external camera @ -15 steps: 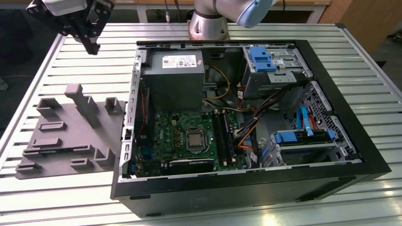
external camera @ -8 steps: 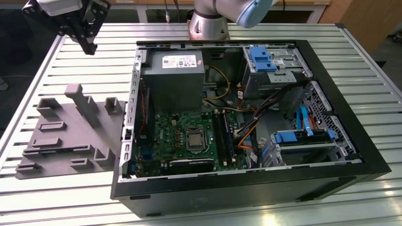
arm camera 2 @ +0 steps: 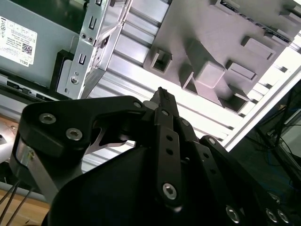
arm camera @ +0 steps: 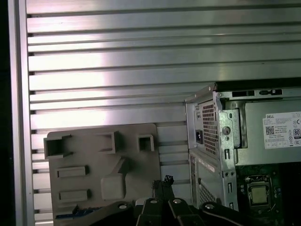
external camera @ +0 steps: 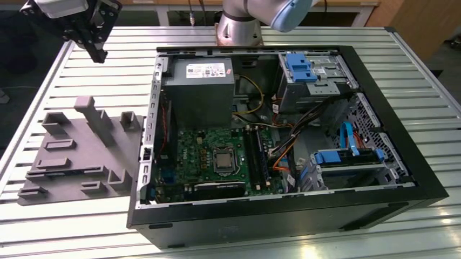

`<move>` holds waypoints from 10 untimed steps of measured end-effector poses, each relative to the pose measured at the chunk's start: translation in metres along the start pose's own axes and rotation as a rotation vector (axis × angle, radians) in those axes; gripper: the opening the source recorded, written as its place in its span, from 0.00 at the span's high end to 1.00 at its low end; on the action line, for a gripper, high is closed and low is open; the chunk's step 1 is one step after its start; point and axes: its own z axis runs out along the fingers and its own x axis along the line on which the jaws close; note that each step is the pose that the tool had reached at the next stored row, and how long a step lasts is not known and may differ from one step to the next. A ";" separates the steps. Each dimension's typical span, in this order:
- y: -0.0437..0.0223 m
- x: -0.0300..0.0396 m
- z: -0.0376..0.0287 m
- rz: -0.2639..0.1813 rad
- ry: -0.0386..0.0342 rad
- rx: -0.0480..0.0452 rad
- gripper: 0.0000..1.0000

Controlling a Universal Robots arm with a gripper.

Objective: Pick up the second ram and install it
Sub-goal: 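Reach for the second ram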

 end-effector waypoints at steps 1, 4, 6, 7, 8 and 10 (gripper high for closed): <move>-0.0001 0.0009 0.0000 0.000 0.0000 0.0000 0.89; -0.0003 0.0033 0.0000 0.000 -0.0001 -0.0001 0.89; -0.0004 0.0049 0.0000 0.000 0.0000 0.0000 0.89; -0.0005 0.0059 0.0000 0.000 0.0000 0.0000 0.89; -0.0005 0.0068 0.0000 0.000 -0.0001 -0.0001 0.89; -0.0007 0.0087 -0.0001 0.000 0.0000 0.0000 0.89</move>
